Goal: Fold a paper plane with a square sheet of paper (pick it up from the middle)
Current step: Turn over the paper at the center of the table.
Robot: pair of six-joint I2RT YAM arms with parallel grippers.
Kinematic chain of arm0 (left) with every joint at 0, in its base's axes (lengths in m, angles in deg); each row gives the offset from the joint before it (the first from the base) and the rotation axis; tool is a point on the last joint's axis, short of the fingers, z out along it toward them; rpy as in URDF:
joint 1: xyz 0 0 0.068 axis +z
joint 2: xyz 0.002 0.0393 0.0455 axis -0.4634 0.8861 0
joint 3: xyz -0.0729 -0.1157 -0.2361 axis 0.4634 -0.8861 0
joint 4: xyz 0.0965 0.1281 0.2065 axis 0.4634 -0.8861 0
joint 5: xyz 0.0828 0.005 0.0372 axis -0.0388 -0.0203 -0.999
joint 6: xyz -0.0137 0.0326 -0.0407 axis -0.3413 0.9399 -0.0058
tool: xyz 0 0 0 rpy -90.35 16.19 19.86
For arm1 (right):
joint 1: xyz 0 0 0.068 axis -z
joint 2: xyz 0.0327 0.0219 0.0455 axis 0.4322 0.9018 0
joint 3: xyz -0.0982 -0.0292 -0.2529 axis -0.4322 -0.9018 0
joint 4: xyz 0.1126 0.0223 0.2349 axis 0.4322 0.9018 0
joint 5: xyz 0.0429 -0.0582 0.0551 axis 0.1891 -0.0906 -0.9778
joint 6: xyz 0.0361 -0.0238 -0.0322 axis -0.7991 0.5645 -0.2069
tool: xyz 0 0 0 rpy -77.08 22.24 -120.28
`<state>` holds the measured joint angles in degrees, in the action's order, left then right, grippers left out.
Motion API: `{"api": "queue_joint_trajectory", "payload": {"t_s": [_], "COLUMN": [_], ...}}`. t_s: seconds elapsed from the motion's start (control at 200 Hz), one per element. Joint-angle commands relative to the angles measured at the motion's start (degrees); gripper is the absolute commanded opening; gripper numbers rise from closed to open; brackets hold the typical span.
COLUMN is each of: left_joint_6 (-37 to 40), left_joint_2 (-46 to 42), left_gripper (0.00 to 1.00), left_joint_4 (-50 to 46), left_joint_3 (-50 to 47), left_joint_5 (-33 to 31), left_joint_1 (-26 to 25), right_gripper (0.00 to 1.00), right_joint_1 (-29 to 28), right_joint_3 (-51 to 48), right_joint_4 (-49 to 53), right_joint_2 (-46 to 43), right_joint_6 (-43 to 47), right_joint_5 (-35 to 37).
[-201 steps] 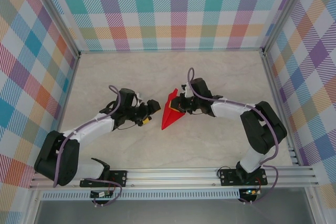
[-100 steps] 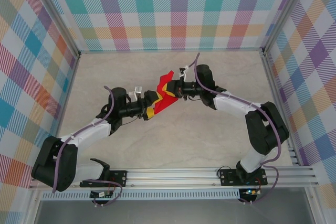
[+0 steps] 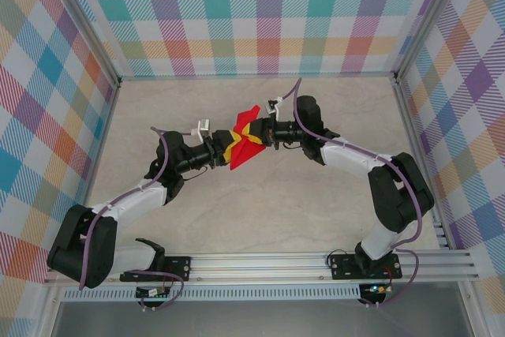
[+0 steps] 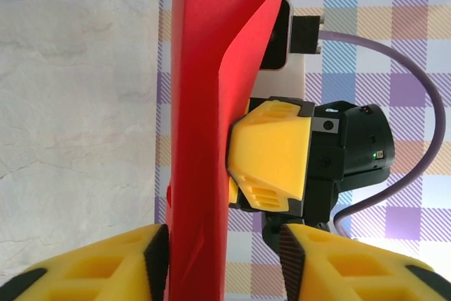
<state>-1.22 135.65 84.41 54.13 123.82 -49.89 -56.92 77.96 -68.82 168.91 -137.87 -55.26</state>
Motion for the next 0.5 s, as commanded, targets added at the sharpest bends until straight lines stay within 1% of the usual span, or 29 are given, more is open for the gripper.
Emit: {"api": "queue_joint_trajectory", "payload": {"t_s": [0.0, 0.05, 0.15, 0.295, 0.335, 0.4, 0.44, 0.495], "left_joint_6": [-0.5, 0.0, 1.7, 4.8, 6.2, 9.0, 11.4, 16.1], "left_joint_2": [-1.2, -1.2, -1.2, -1.3, -1.5, -1.9, -2.4, -3.0], "left_gripper": [0.4, 0.37, 0.25, 0.13, 0.1, 0.08, 0.08, 0.08], "left_joint_4": [4.0, 3.6, 0.9, -3.9, -6.1, -10.2, -14.3, -21.3], "left_joint_3": [-1.1, -1.1, -0.5, 0.7, 1.1, 2.1, 2.9, 4.6], "left_joint_5": [-0.8, -0.8, -0.9, -0.7, -0.8, -1.5, -2.0, -3.2], "left_joint_1": [0.3, 0.3, 0.3, 0.3, 0.3, 0.3, 0.3, 0.3], "right_gripper": [0.14, 0.14, 0.17, 0.22, 0.27, 0.36, 0.42, 0.5], "right_joint_1": [0.0, 0.0, 0.1, 0.1, 0.2, 0.6, 0.8, 1.1], "right_joint_3": [0.6, 0.6, 0.5, 0.9, 1.1, 1.1, 1.2, 1.9], "right_joint_4": [-1.1, -0.8, 0.2, 4.1, 6.4, 10.2, 13.8, 21.3], "right_joint_2": [-0.1, -0.1, -0.3, -1.0, -1.5, -2.9, -4.1, -6.3], "right_joint_6": [0.0, 0.1, 0.7, 2.6, 3.6, 5.7, 7.8, 12.0], "right_joint_5": [-1.5, -1.4, -1.0, -0.2, 0.2, 1.7, 3.1, 6.6]}}
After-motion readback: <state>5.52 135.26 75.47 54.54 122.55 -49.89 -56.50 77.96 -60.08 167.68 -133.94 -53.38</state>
